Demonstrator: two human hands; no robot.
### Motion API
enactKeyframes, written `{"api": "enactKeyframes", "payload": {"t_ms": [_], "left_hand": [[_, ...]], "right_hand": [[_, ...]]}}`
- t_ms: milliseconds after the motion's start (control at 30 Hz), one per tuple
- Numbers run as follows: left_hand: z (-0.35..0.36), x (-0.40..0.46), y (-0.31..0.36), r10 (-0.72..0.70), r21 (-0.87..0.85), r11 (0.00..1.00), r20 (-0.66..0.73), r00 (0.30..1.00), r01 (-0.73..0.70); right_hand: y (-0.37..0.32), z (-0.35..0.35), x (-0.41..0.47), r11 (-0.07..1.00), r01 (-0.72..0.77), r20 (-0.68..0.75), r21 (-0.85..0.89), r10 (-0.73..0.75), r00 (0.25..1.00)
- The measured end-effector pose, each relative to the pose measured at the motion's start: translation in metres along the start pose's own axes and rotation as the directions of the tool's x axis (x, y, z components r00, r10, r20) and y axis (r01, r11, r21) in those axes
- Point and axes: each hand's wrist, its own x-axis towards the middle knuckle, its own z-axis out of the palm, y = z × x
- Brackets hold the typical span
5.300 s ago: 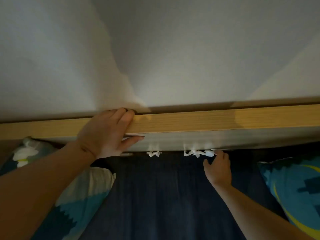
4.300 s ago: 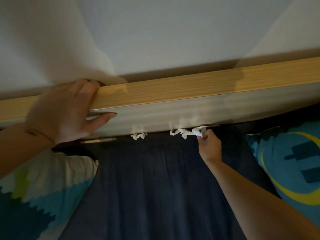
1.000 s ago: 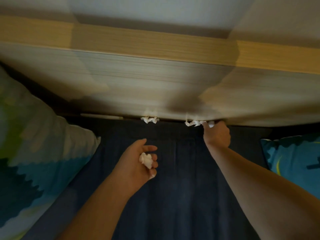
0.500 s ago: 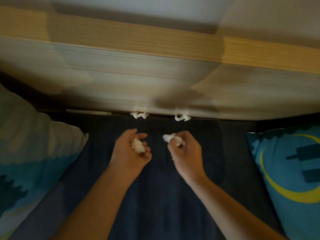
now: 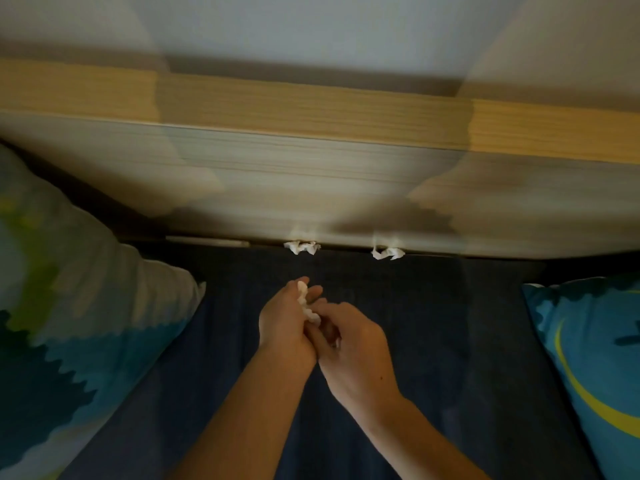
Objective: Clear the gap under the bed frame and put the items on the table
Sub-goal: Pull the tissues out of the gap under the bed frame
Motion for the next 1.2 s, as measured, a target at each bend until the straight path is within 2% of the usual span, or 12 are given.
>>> {"api": "enactKeyframes", "payload": {"t_ms": [67, 133, 200, 300, 333, 500, 600, 700, 833, 900, 1033, 1200], "left_hand": [[0.001, 0.004, 0.003, 0.032, 0.029, 0.999, -0.039, 0.999, -0.031], [0.003, 0.006, 0.011, 0.045, -0.006, 0.999, 0.010, 0.999, -0.045], [0.002, 0.007, 0.022, 0.073, -0.005, 0.997, 0.081, 0.994, -0.073], [0.002, 0.007, 0.029, 0.094, 0.038, 0.994, 0.157, 0.983, -0.101], [0.002, 0.007, 0.030, 0.097, 0.050, 0.993, 0.174, 0.980, -0.107], [-0.002, 0.008, 0.030, 0.066, 0.053, 0.995, 0.254, 0.965, -0.082], [-0.004, 0.008, 0.027, 0.016, 0.051, 0.998, 0.260, 0.965, -0.030], [-0.006, 0.006, 0.027, -0.073, 0.058, 0.997, 0.309, 0.948, 0.058], [-0.007, 0.006, 0.035, -0.124, 0.074, 0.992, 0.309, 0.943, 0.106], [-0.007, 0.006, 0.035, -0.103, 0.045, 0.995, 0.314, 0.944, 0.093], [-0.010, 0.006, 0.034, -0.044, 0.048, 0.998, 0.300, 0.953, 0.031], [-0.009, 0.006, 0.031, 0.006, 0.038, 0.999, 0.245, 0.970, -0.016]], "right_hand": [[0.009, -0.005, 0.003, 0.994, 0.019, -0.013, 0.112, -0.017, 1.000], [0.032, -0.016, 0.021, 0.980, -0.059, -0.196, 0.188, 0.096, 0.976], [0.067, -0.028, 0.053, 0.942, -0.265, -0.310, 0.206, 0.320, 0.895], [0.112, -0.043, 0.098, 0.757, -0.616, -0.250, 0.216, 0.653, 0.715], [0.119, -0.044, 0.108, 0.731, -0.656, -0.230, 0.188, 0.682, 0.695], [0.121, -0.025, 0.137, 0.730, -0.684, -0.131, 0.007, 0.678, 0.723], [0.125, -0.017, 0.140, 0.696, -0.716, -0.212, -0.055, 0.693, 0.689], [0.129, -0.016, 0.136, 0.689, -0.707, -0.286, -0.159, 0.653, 0.701], [0.123, -0.016, 0.128, 0.751, -0.639, -0.313, -0.164, 0.575, 0.756], [0.115, -0.020, 0.121, 0.790, -0.606, -0.277, -0.093, 0.564, 0.778], [0.080, -0.022, 0.091, 0.841, -0.505, -0.187, 0.192, 0.537, 0.823], [0.004, -0.022, 0.031, 0.938, -0.188, -0.229, 0.291, 0.259, 0.938]]}}
